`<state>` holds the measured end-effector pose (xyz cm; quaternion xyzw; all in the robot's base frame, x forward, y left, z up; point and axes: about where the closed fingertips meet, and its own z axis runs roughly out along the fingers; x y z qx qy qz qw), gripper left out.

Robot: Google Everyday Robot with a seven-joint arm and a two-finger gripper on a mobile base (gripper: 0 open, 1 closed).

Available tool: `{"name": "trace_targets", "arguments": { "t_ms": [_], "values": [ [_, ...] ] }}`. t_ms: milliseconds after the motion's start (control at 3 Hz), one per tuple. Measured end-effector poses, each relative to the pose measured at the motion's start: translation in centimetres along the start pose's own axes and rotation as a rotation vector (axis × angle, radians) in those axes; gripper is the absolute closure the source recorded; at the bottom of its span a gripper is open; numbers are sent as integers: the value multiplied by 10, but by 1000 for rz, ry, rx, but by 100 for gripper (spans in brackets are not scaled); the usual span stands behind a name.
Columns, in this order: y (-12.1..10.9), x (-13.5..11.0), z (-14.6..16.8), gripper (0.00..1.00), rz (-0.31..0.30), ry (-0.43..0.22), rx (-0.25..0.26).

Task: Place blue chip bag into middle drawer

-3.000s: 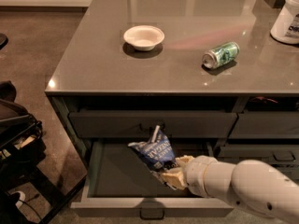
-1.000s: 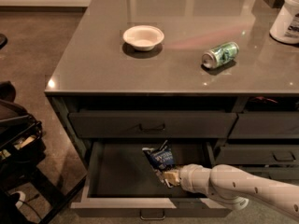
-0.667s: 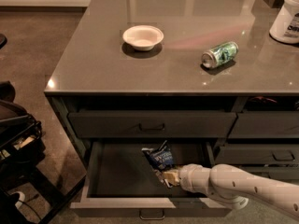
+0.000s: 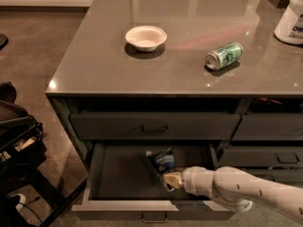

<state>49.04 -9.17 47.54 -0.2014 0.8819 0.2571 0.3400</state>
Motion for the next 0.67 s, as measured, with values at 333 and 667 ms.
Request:
{"name": "trace_targets", "arguments": {
  "t_ms": [333,667],
  "values": [
    [0,0,0,0,0,0,0],
    [0,0,0,0,0,0,0]
  ]
}}
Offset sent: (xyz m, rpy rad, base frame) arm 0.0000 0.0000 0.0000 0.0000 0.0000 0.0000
